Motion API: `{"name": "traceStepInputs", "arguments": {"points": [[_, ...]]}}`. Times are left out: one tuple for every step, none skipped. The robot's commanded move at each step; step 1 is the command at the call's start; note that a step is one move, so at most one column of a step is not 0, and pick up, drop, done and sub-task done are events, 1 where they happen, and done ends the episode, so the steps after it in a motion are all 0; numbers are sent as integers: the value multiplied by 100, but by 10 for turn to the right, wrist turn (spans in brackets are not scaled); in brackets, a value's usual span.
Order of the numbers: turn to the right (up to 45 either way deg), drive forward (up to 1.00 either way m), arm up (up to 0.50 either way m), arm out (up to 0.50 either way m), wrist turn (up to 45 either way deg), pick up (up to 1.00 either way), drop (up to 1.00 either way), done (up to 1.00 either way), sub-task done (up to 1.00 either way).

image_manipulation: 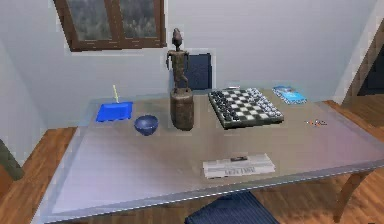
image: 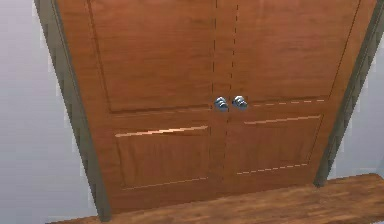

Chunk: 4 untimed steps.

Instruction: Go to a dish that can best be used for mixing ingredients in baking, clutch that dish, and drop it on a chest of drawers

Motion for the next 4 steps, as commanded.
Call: {"name": "traceStepInputs", "arguments": {"points": [[-120,0,0,0,0,0,0,0,0],[330,0,0,0,0,0,0,0,0],[0,55,0,0,0,0,0,0,0],[30,0,0,0,0,0,0,0,0]]}}
